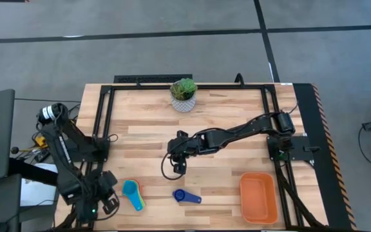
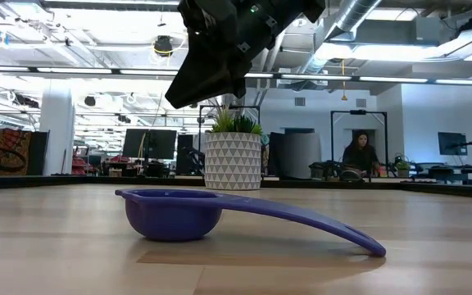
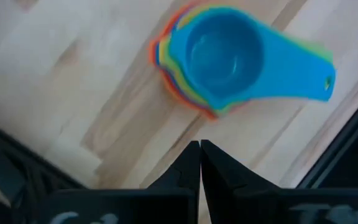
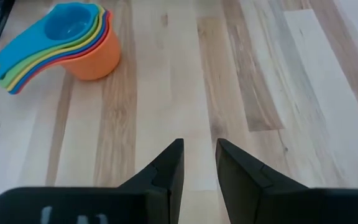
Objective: Nest measuring cups in basket
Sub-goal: Stack the blue measuring cup on top of the green measuring cup, then stack the dark blue measuring cup on top of the blue measuring cup
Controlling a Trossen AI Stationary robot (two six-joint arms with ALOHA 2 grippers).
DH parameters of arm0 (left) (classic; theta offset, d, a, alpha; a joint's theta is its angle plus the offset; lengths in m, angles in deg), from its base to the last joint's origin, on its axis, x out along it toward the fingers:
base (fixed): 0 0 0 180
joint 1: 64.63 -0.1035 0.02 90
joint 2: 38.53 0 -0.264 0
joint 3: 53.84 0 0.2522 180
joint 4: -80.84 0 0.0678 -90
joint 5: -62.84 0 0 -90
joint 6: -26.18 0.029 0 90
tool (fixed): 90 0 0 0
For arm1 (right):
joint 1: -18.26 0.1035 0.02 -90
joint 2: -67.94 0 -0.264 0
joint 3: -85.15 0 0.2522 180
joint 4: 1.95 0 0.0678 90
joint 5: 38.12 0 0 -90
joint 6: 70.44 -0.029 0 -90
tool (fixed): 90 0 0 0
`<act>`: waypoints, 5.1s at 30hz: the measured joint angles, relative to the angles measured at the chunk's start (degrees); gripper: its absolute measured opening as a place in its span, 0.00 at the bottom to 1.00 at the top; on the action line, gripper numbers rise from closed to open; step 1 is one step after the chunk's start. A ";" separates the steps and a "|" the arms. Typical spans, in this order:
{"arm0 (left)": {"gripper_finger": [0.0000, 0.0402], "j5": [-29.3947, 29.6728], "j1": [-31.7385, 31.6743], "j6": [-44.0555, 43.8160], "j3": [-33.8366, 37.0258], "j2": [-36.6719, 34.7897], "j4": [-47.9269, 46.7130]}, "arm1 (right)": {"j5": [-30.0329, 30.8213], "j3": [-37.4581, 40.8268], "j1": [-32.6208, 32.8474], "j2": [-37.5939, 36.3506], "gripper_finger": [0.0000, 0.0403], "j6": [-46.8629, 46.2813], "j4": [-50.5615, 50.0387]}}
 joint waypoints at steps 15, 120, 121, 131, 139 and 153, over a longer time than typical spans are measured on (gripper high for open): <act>0.00 -3.32 0.98 0.23 0.04 11.74 6.01 | -0.27 0.00 -0.04 0.00 0.29 -0.56 -0.01; 0.58 12.59 -6.06 17.26 0.87 10.89 12.42 | 5.94 8.09 11.32 -1.24 0.25 -11.15 -8.26; 0.58 12.91 -6.55 18.03 0.87 10.89 12.39 | 5.97 8.09 11.41 -1.25 0.25 -11.41 -8.32; 0.58 13.98 -11.36 25.70 0.85 10.89 11.45 | 6.35 8.09 11.65 -1.25 0.25 -11.98 -9.64; 0.58 17.20 -17.84 33.02 0.85 10.87 10.47 | 7.43 8.09 12.70 -1.25 0.25 -12.61 -10.69; 0.57 7.96 -24.28 45.35 -5.86 10.68 10.50 | 6.92 8.04 13.15 -0.39 0.39 -10.62 0.75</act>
